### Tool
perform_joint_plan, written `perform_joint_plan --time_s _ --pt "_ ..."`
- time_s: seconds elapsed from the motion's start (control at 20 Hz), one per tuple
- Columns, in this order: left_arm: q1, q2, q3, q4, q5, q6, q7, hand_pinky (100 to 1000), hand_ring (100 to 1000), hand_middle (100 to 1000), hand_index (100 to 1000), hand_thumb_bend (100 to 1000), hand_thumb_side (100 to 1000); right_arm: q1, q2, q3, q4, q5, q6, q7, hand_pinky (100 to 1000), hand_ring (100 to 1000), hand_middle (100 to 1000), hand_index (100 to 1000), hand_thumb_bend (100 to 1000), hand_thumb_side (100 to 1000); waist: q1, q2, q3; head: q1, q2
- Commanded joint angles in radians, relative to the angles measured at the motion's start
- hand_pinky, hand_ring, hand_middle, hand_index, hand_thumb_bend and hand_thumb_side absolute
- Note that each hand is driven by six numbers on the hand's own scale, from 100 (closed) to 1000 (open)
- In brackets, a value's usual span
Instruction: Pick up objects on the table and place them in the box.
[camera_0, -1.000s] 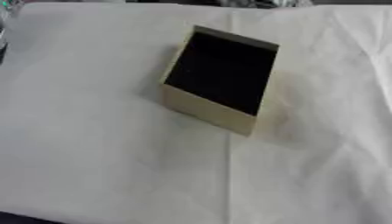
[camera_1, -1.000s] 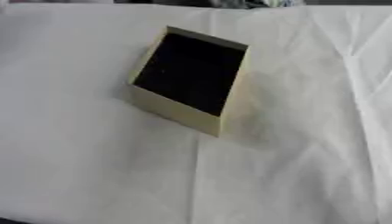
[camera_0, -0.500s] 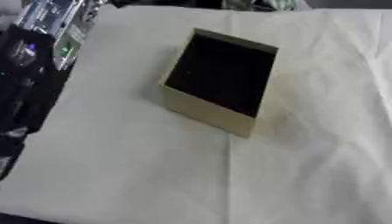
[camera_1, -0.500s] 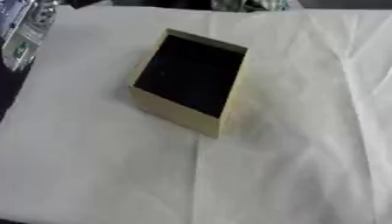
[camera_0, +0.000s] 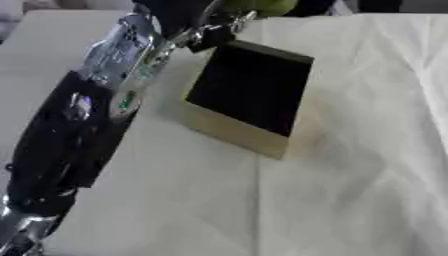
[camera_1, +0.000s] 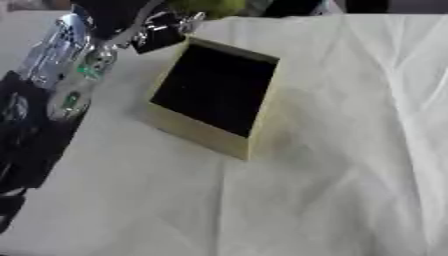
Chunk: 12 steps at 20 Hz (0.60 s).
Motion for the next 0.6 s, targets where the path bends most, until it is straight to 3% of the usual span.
perform_joint_plan --time_s 0.05,0.6 --pt "-0.012 -0.012 -0.010 -0.052 0.013 -0.010 -0.084 543 494 413 553 100 100 -0.008 -0.017 -0.011 -0.021 0.010 0.002 -0.007 814 704 692 763 100 569 -0.003 -0.026 -0.003 -0.005 -0.010" --pt "0.030 -0.035 -0.022 0.026 -0.017 -0.023 -0.146 543 497 414 554 100 100 -0.002 -0.013 -0.014 -0.021 0.010 0.003 -0.014 812 704 692 764 100 573 0.002 -0.023 -0.009 -0.010 -0.011"
